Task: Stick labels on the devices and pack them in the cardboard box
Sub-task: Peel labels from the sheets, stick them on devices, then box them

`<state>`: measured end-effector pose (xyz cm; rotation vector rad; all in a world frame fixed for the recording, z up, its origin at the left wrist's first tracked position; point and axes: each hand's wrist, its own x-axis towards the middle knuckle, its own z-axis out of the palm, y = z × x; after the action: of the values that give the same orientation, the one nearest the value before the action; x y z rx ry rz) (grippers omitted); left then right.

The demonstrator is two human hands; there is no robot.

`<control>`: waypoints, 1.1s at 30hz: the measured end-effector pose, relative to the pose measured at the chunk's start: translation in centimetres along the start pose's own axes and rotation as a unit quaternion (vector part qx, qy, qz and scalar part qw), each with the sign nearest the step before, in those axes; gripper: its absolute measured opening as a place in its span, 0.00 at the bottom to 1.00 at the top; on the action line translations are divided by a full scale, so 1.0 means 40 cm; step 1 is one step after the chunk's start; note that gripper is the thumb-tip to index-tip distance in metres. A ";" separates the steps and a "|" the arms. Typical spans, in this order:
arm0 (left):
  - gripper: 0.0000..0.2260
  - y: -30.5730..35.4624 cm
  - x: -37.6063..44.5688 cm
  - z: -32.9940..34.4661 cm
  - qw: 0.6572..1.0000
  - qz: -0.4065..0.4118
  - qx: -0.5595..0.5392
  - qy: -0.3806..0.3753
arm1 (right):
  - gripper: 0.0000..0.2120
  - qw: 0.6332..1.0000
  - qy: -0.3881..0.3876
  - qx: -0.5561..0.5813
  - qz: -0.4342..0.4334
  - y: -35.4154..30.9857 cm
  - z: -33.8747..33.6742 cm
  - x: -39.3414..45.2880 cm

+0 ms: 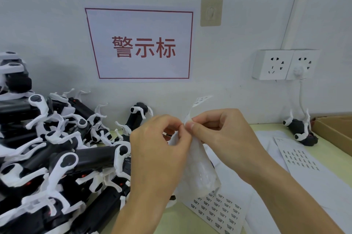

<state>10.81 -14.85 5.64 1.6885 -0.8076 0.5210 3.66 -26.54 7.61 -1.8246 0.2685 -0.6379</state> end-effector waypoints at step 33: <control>0.07 -0.003 0.010 -0.014 0.997 -0.053 -0.016 -0.058 | 0.06 0.999 0.020 -0.030 0.015 0.002 -0.003 0.003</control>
<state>11.20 -14.37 5.97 1.7331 -0.8007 0.3391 3.70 -26.73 7.59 -1.8626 0.3446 -0.6513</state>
